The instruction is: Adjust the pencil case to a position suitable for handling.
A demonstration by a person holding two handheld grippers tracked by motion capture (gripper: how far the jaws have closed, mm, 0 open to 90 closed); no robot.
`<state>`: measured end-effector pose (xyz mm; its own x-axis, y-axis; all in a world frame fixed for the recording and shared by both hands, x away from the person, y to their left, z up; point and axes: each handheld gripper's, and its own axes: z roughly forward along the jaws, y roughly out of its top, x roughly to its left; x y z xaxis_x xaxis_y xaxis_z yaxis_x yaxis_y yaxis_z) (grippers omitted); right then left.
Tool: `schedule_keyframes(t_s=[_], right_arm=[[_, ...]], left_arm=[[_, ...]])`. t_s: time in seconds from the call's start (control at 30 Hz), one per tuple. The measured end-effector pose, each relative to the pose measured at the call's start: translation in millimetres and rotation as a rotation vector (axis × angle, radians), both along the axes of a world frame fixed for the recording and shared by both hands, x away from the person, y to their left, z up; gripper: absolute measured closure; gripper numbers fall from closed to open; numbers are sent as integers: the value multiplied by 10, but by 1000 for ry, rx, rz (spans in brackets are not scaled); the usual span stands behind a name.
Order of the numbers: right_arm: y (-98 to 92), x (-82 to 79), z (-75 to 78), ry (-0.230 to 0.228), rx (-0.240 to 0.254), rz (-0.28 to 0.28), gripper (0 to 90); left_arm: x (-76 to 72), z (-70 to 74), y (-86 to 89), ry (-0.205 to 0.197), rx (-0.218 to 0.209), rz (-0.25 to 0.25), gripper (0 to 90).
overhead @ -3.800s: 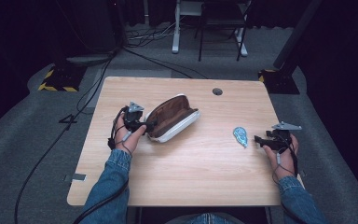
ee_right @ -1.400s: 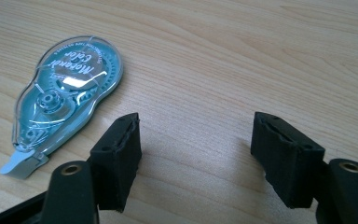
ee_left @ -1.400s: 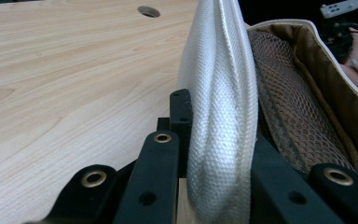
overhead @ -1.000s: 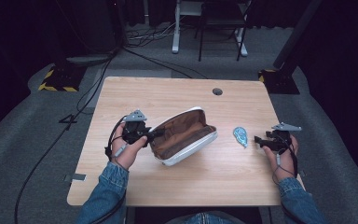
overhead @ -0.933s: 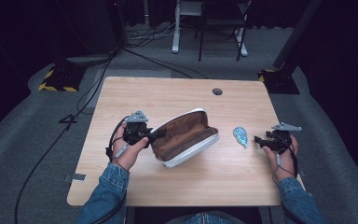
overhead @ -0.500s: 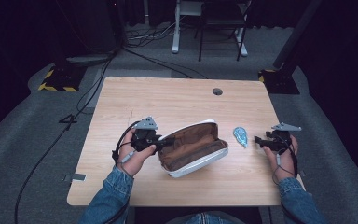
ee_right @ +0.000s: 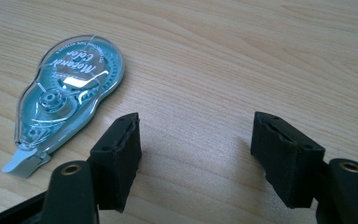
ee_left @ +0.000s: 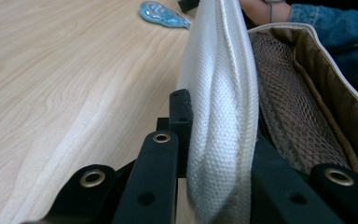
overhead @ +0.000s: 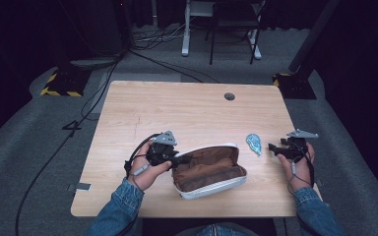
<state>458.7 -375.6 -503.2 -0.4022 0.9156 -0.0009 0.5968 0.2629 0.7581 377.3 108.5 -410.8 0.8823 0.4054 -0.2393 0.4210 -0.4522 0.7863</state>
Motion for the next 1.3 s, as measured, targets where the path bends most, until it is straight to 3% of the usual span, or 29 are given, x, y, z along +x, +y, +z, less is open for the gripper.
schedule_keyframes(t_s=[0.4, 0.53, 0.8, 1.1, 1.3], right_arm=[[1, -1, 0, 0, 0, 0, 333], [1, -1, 0, 0, 0, 1, 333], [1, -1, 0, 0, 0, 0, 333], [1, -1, 0, 1, 1, 0, 333], [0, -1, 0, 0, 0, 1, 333]], left_arm=[[26, -128, -85, 47, 51, -50, 836], [33, -159, -94, 57, 49, -51, 833], [33, -191, -94, 39, 80, -53, 818], [45, -275, -118, 10, 191, -33, 785], [60, -288, -100, 22, 191, -27, 777]])
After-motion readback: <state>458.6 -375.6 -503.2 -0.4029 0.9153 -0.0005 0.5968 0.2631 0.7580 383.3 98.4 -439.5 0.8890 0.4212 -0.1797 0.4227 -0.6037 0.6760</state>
